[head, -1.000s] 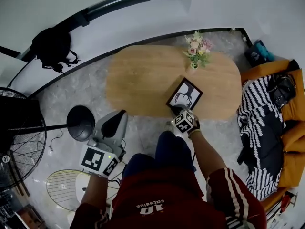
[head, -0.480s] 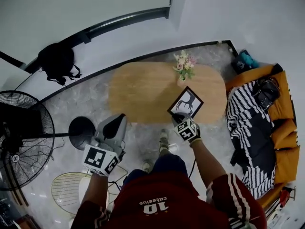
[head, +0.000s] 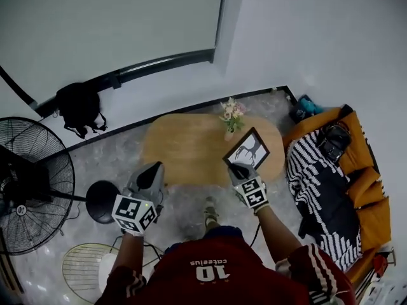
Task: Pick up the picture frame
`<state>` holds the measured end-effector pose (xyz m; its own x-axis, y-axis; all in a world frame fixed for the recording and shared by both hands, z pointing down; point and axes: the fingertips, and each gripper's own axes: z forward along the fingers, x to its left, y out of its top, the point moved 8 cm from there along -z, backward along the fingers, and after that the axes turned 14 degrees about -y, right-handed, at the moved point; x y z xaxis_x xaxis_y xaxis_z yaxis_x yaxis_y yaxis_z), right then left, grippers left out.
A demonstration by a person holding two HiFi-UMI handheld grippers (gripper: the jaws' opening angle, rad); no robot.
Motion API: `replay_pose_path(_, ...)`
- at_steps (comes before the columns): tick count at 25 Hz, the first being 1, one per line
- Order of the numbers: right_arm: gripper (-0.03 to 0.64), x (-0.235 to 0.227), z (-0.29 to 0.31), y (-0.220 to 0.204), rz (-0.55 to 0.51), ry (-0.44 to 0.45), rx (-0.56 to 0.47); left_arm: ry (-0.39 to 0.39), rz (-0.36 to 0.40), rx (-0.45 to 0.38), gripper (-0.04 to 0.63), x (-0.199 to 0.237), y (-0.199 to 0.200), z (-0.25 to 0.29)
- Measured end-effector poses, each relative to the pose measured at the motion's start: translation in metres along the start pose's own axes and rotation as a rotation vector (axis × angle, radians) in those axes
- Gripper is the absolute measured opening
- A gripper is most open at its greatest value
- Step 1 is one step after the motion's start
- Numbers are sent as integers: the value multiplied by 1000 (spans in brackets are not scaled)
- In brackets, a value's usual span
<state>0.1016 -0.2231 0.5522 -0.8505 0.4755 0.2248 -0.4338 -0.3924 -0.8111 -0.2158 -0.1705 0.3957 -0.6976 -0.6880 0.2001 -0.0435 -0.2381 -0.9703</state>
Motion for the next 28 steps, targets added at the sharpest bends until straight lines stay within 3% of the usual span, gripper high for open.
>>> replay_pose_path(8,66,29,-91,100,62,-27,-279,-36,65,-96,3,-14,37,-34)
replay_pose_path(17,66,52,-183,178,180,37,-534,-112,154,-163,3,-61,73,-46)
replay_pose_path(24,66,64,-232,212,268,68,-659,-100,235,-184,3,-80,95,-62)
replay_pose_path(28,66,65,-247,218,297,69,-690,-103,243,-205,3,-91,104,-67)
